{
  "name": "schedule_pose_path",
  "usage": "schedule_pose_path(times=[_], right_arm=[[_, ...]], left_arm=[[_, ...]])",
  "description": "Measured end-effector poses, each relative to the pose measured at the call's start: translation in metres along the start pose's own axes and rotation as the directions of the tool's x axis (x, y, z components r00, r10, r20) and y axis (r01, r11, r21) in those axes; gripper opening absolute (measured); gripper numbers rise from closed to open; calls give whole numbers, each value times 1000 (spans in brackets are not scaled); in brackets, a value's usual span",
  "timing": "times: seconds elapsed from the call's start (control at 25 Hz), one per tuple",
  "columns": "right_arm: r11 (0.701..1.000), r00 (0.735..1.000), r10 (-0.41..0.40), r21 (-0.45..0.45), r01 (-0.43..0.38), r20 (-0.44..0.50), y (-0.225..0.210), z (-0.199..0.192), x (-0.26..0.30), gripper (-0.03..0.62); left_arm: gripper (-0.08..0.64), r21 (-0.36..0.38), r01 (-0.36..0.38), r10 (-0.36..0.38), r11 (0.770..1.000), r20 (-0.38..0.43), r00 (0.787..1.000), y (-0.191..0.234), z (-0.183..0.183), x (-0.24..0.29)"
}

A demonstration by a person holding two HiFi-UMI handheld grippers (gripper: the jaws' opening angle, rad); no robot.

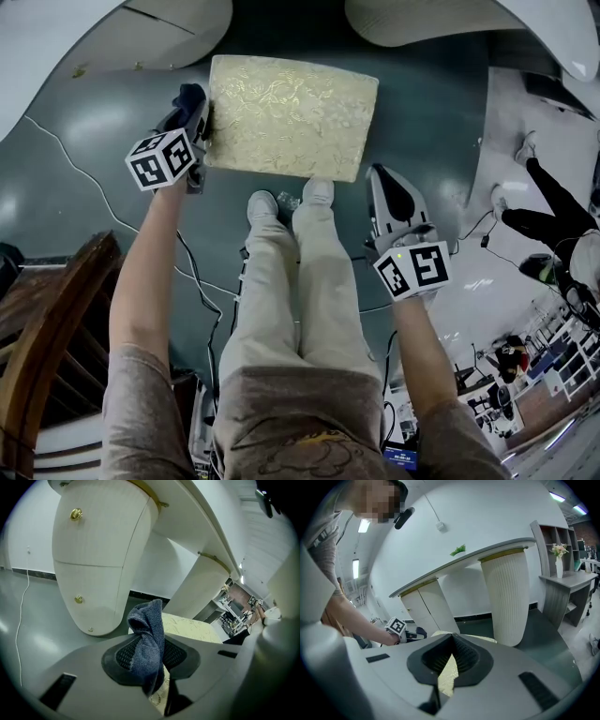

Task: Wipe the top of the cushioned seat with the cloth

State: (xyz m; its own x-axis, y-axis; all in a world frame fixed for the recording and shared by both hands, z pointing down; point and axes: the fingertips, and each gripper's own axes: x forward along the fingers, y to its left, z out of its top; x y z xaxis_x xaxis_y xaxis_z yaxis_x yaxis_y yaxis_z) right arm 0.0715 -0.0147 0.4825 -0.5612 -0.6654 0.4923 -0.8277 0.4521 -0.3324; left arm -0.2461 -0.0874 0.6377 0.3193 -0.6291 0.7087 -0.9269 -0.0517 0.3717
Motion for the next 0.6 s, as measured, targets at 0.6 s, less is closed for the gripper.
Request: schedule_pose_path(times=[0.6], right_arm=[[1000,1000,-21,21,20,6,-6,1,-5,5]], left_arm=[[98,-21,24,-25,999,-9,1000,-34,-2,15]])
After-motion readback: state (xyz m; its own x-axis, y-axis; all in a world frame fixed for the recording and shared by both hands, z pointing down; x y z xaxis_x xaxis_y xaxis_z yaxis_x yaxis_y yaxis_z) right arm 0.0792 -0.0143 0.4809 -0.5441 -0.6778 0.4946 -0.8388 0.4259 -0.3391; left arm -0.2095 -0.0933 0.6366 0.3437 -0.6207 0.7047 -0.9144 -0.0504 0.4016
